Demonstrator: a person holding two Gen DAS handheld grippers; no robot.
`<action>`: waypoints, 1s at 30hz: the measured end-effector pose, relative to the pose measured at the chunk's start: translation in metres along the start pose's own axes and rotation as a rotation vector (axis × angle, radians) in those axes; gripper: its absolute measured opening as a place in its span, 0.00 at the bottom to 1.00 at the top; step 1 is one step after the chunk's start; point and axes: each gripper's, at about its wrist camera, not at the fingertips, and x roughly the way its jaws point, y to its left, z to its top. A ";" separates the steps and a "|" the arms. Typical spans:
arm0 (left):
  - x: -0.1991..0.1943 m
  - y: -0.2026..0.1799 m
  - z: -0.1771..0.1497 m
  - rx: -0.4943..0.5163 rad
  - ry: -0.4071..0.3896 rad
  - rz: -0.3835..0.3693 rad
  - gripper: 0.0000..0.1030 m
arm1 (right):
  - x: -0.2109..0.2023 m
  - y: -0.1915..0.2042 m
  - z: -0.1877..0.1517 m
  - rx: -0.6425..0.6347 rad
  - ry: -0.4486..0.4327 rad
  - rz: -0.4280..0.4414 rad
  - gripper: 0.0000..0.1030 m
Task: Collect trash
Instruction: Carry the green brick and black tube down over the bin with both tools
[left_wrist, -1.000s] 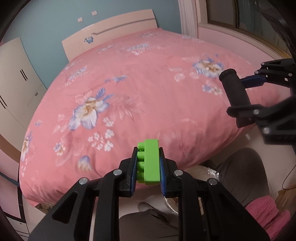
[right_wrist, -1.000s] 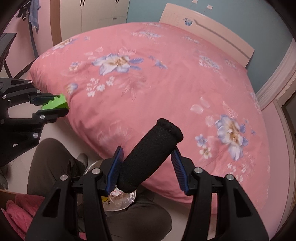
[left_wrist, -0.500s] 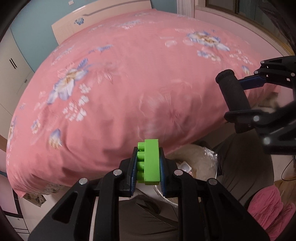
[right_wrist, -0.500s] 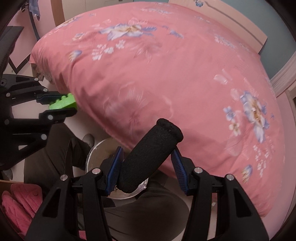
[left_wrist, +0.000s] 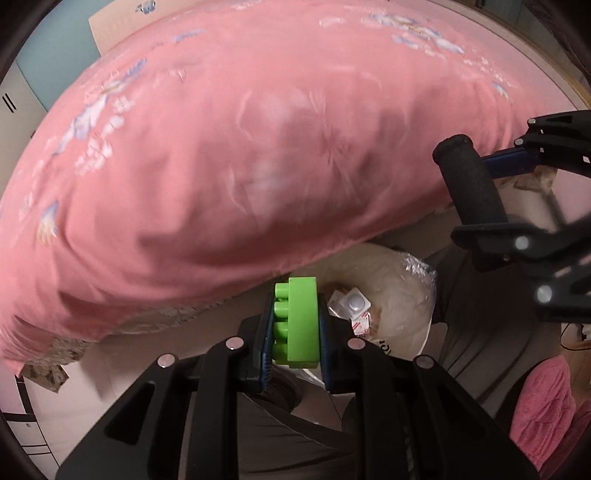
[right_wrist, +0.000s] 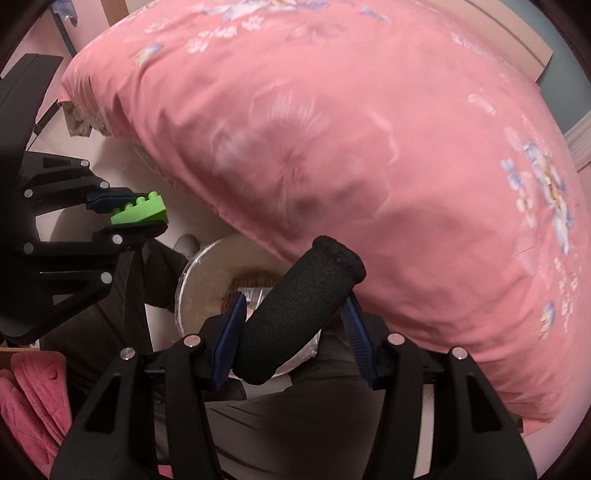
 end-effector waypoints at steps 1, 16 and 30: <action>0.004 0.000 -0.001 -0.002 0.008 -0.004 0.22 | 0.004 0.001 -0.001 0.000 0.008 0.004 0.52; 0.080 -0.007 -0.023 -0.061 0.146 -0.076 0.22 | 0.091 0.003 -0.019 0.039 0.155 0.082 0.52; 0.152 -0.017 -0.036 -0.132 0.271 -0.158 0.22 | 0.162 0.007 -0.034 0.081 0.277 0.165 0.52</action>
